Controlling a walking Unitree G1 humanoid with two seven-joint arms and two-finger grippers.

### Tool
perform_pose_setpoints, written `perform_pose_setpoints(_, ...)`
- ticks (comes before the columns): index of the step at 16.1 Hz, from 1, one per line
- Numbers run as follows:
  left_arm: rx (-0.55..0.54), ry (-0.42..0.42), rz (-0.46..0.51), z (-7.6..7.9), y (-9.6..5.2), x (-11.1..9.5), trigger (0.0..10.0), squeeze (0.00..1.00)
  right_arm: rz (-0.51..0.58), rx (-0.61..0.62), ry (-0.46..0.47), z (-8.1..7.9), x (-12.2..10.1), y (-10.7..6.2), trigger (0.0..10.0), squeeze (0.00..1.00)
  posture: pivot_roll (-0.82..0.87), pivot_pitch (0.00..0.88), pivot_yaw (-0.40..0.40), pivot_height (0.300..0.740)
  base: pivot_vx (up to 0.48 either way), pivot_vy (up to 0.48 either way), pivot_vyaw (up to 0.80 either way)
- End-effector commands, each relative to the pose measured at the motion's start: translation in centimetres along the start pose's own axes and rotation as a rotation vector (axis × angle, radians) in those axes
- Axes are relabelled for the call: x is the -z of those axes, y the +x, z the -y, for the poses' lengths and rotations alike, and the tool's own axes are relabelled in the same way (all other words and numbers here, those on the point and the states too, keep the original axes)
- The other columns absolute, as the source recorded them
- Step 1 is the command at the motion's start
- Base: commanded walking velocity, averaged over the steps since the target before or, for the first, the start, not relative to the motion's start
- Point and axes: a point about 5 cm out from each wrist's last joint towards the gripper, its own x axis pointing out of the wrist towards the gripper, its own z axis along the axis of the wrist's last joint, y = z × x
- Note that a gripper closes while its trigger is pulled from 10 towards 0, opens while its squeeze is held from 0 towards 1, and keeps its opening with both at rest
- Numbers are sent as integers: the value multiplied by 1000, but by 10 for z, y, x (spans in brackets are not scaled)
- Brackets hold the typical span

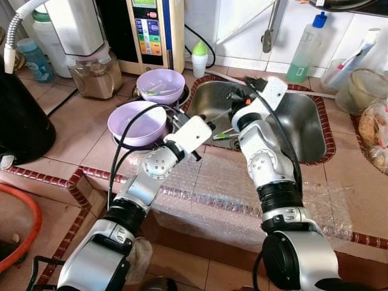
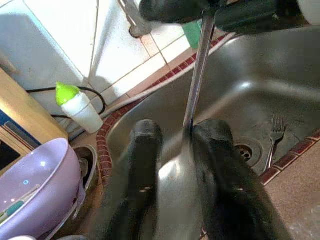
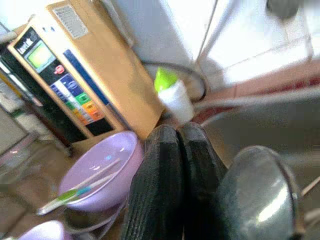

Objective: Kitchen organization

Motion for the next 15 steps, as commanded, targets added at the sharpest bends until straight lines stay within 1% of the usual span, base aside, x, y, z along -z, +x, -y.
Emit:
perform_pose_setpoints(1,-21,-19,29,-11,-4,-4,10000,1000,97,32,-175,13,-18,4,0,0,-29,0,36,740,0,0,0)
perform_pose_setpoints(5,-21,-19,29,-11,-4,-4,10000,1000,97,32,-175,13,-18,4,0,0,-29,0,36,740,0,0,0)
perform_pose_setpoints(6,0,-42,38,-6,-6,-5,10000,1000,137,11,-326,14,-20,6,0,0,-10,0,35,740,0,0,0)
perform_pose_setpoints(7,13,-60,44,-3,-9,-5,10000,1000,164,-10,-458,16,-21,8,0,0,-6,0,34,740,0,0,0)
perform_pose_setpoints(8,25,-105,38,-1,-12,-3,10000,1000,192,-45,-562,14,-20,8,0,0,5,0,37,740,0,0,0)
perform_pose_setpoints(9,30,-119,35,1,-13,-2,10000,1000,182,-76,-652,12,-14,8,0,0,10,0,39,740,0,0,0)
perform_pose_setpoints(10,42,-107,24,3,-16,1,10000,1000,153,-94,-691,11,-5,8,0,0,19,0,40,740,0,0,0)
perform_pose_setpoints(11,50,-111,21,5,-18,1,10000,1000,147,-101,-722,12,0,7,0,0,30,0,38,740,0,0,0)
perform_pose_setpoints(12,52,-114,19,5,-20,2,10000,1000,116,-101,-750,14,9,5,0,0,35,0,37,740,0,0,0)
perform_pose_setpoints(14,57,-116,10,6,-24,3,10000,1000,52,-85,-755,21,24,2,0,0,45,0,34,740,0,0,0)
perform_pose_setpoints(15,56,-119,6,5,-26,3,10000,1000,34,-90,-756,22,29,0,784,0,65,0,30,740,0,0,0)
